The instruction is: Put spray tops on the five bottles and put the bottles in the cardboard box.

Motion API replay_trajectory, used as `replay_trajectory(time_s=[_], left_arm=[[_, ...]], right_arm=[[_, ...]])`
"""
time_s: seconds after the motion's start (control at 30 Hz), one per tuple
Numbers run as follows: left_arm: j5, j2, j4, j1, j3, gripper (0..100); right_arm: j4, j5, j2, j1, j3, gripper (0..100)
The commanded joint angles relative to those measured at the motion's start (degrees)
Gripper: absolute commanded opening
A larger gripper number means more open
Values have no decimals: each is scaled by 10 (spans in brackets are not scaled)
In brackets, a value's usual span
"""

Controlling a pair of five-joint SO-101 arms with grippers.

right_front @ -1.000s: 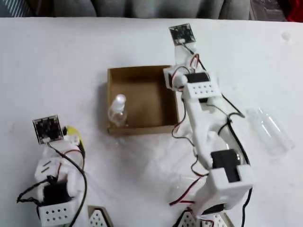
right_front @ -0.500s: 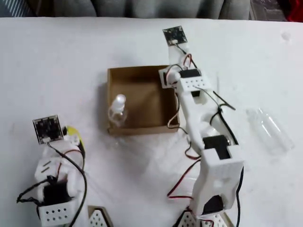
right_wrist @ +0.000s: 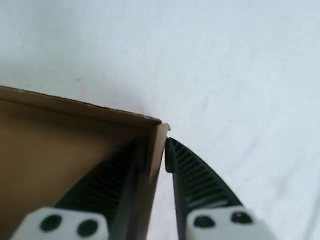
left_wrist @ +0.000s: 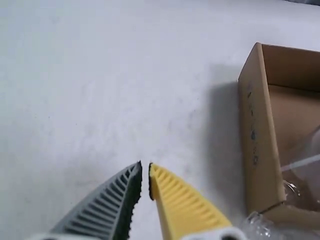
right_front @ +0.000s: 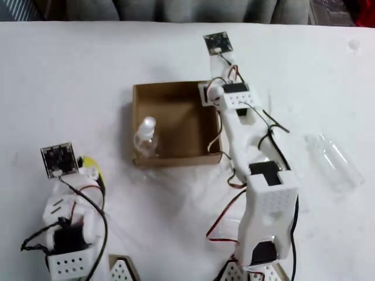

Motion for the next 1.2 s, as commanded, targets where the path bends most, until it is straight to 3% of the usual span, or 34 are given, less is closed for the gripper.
replay_trajectory(time_s=[0.0,0.3,1.17], left_arm=[[-6,-9,2,-6,-2,24],[-6,-9,2,-6,-2,24],[-6,-9,2,-6,-2,24]], right_arm=[[0,10,0,8,-35,17],[0,126,27,-2,-74,17],[138,125,34,95,-89,17]])
